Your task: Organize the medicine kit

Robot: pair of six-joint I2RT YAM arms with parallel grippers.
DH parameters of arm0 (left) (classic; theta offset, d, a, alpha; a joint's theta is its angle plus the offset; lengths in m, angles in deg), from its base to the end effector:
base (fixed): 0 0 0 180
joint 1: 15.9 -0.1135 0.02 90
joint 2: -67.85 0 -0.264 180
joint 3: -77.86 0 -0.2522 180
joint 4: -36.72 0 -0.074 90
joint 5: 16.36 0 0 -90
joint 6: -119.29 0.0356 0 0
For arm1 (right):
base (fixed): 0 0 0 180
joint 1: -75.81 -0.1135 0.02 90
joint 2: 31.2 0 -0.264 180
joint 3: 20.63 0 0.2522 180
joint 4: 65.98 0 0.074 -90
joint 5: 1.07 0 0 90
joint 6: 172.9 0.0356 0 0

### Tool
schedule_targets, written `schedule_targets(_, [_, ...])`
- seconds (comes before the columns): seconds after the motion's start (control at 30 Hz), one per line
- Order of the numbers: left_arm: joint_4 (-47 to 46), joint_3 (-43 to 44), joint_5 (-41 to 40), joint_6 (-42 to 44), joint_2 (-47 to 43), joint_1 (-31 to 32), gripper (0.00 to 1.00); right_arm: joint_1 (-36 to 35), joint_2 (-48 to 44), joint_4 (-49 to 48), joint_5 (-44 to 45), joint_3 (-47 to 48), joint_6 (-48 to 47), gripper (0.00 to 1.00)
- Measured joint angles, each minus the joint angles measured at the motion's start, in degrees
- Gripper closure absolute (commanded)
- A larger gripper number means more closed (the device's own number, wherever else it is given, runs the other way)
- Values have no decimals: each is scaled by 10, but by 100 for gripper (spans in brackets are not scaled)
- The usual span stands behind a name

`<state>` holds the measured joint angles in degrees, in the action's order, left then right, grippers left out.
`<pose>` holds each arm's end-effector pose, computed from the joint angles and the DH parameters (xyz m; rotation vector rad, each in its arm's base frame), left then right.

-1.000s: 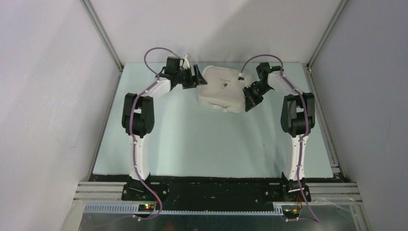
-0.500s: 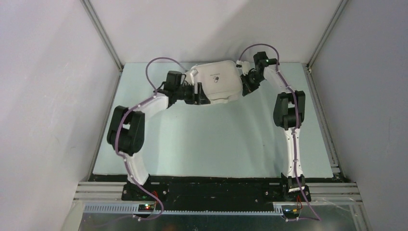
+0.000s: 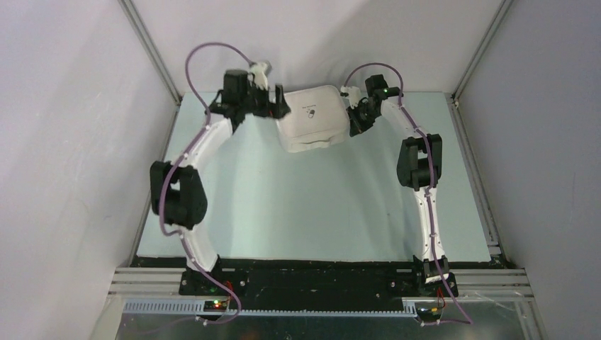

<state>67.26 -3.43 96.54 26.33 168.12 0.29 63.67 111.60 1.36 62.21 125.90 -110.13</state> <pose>0.3895 -0.1275 0.3097 0.4827 2.0895 -0.6217 0.5138 0.1269 0.1947 -1.0041 2.3803 0.5279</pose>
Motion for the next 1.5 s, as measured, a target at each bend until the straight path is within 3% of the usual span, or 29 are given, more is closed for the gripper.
schedule_targets(0.2, [-24,264,-48,-83,194,-56,0,-1,-2,-4,0,-7,-26,100])
schedule_targets(0.3, [-26,352,-57,-113,289,-61,0,-2,-7,-10,6,-16,-40,100])
schedule_targets(0.47, [-24,420,-80,-148,400,-60,0,-8,-20,-21,18,-36,-50,100])
schedule_targets(0.57, [-22,420,-74,-167,424,-60,9,-13,-26,-23,25,-45,-56,100])
schedule_targets(0.7, [-40,393,-34,-188,421,-61,31,-21,-27,-20,34,-46,-60,100])
schedule_targets(0.77, [-76,335,-15,-195,397,-70,38,-21,-27,-19,37,-45,-60,100])
schedule_targets(1.07, [-161,-7,54,-243,168,-64,47,-24,-27,-15,45,-41,-60,100])
schedule_targets(1.17, [-186,-98,59,-238,89,-45,38,-24,-27,-14,47,-41,-63,100])
schedule_targets(1.27, [-183,-157,58,-207,23,-9,18,-24,-27,-15,47,-41,-68,100])
schedule_targets(1.3, [-168,-158,52,-192,8,2,16,-24,-27,-15,47,-41,-69,100])
schedule_targets(1.37, [-136,-136,31,-162,-4,19,14,-24,-27,-15,47,-41,-70,100])
schedule_targets(1.5, [-84,-3,-11,-146,33,-5,14,-24,-27,-15,47,-41,-71,100])
